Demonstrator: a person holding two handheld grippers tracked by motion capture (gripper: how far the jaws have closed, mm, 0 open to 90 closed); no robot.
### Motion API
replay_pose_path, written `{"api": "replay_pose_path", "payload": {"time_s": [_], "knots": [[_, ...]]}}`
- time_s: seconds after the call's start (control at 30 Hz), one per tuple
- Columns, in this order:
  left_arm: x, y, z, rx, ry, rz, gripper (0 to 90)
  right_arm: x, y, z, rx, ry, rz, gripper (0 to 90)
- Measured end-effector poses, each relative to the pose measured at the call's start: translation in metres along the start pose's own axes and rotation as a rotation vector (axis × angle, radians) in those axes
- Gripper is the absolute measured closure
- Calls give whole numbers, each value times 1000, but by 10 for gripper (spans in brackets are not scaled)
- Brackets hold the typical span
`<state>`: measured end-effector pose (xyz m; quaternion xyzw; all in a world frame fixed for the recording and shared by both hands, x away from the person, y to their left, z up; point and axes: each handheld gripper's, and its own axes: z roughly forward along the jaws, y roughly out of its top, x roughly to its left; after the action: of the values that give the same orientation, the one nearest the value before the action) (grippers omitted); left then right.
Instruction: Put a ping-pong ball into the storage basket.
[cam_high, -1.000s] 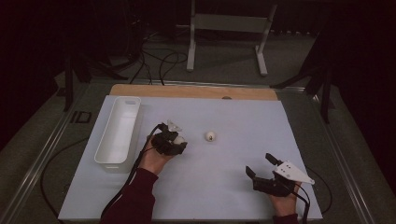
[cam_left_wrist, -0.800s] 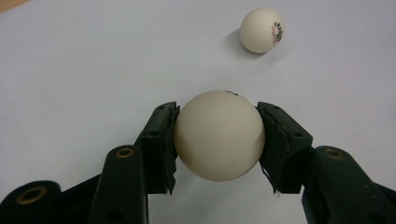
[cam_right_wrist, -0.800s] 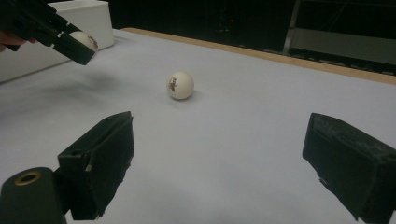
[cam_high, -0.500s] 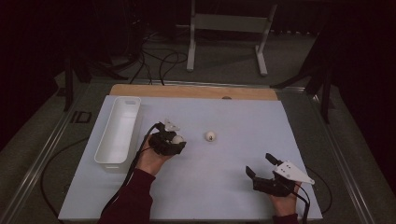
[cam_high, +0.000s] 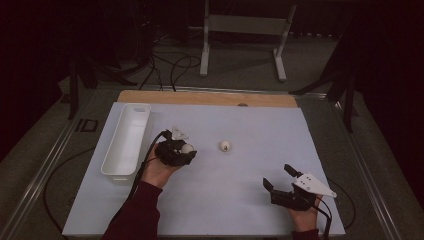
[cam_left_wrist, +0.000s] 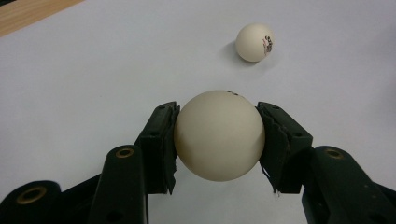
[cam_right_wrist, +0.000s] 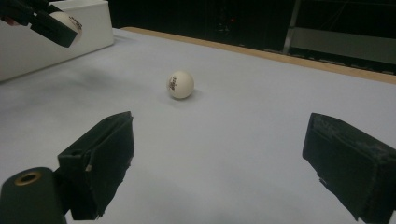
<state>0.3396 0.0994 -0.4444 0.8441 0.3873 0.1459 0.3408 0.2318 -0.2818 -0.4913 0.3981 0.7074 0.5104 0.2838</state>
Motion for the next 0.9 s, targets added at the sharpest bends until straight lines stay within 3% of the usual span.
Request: {"api": "replay_pose_path", "payload": {"time_s": [0.9], "knots": [[11, -7, -21, -22, 16, -9, 513, 0, 0, 0, 1, 0, 1, 88]]}}
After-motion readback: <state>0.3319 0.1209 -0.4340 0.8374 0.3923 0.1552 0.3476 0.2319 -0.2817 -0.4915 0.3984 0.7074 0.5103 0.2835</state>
